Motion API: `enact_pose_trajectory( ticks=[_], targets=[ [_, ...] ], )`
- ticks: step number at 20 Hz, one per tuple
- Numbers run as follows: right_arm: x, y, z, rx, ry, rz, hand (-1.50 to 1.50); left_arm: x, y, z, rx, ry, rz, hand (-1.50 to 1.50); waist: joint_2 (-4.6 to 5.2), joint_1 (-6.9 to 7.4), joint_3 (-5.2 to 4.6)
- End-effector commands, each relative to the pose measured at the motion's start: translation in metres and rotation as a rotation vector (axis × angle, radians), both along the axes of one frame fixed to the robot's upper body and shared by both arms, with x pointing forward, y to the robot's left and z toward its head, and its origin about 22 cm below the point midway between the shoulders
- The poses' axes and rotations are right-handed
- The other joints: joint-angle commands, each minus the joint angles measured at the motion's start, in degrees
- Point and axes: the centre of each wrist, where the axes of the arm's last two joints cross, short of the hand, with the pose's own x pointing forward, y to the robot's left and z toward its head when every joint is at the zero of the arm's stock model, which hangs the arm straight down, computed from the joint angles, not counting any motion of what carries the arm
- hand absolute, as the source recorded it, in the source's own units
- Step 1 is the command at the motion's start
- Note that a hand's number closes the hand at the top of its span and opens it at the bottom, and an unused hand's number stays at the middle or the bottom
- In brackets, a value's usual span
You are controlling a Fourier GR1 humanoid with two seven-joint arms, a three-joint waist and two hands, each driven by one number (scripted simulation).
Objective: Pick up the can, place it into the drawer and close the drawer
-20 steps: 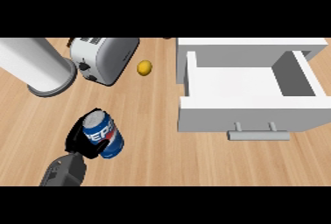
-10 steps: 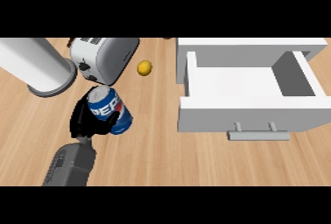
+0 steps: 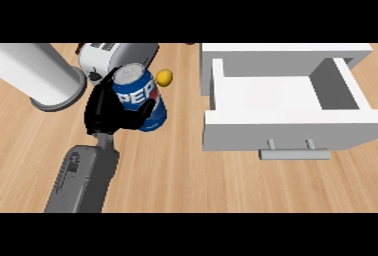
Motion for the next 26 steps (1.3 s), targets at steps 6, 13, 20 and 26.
enact_pose_trajectory(
  ticks=[6, 13, 20, 26],
  targets=[
    [0.001, 0.011, 0.0, 0.013, -0.012, 0.012, -1.5, 0.027, -0.034, 0.057, 0.065, -0.036, -0.014, 1.5, 0.13, -0.43, -0.01],
    [0.012, 0.006, 0.008, -0.01, 0.01, -0.002, -1.5, 0.03, -0.079, 0.077, 0.06, -0.035, -0.013, 1.5, 0.2, -0.33, -0.03],
    [0.015, 0.01, 0.004, 0.016, 0.008, 0.025, -1.5, 0.052, -0.121, 0.146, 0.074, -0.053, -0.014, 1.5, 0.25, -0.77, 0.0],
    [0.016, -0.001, 0.005, 0.015, -0.006, 0.025, -1.5, 0.065, -0.139, 0.145, 0.093, -0.067, -0.024, 1.5, 0.26, -0.86, 0.0]
  ],
)
